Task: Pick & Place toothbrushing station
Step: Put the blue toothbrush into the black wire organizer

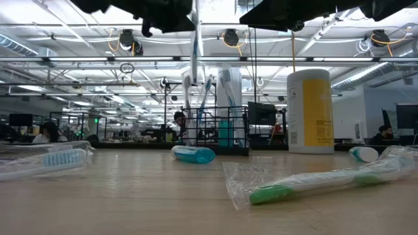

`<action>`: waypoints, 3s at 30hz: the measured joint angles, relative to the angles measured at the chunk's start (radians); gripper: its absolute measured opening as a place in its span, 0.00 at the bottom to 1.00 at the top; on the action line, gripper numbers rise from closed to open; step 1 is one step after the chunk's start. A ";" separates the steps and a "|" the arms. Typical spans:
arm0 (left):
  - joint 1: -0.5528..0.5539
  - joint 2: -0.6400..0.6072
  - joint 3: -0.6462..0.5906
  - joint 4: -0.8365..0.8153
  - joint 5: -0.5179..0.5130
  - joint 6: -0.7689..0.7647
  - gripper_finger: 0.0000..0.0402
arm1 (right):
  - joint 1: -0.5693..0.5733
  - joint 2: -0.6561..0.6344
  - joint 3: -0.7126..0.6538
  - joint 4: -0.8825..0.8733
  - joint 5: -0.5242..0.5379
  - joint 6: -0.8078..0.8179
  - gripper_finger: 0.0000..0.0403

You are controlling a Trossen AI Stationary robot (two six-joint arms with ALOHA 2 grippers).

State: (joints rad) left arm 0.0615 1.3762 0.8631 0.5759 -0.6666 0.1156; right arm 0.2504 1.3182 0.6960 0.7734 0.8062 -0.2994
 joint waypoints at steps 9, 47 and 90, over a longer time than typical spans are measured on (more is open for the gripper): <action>0.027 0.092 0.000 0.119 0.003 0.106 0.01 | 0.000 0.000 0.000 0.000 0.000 -0.018 0.49; 0.127 0.087 0.004 -0.058 0.064 -0.054 0.01 | -0.001 0.000 0.000 0.000 0.000 -0.038 0.49; 0.106 0.088 0.004 -0.317 0.125 -0.291 0.03 | -0.001 0.000 0.000 0.000 0.000 -0.034 0.49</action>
State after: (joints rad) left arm 0.1677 1.4643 0.8673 0.2587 -0.5414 -0.1757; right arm 0.2497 1.3186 0.6960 0.7731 0.8066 -0.3336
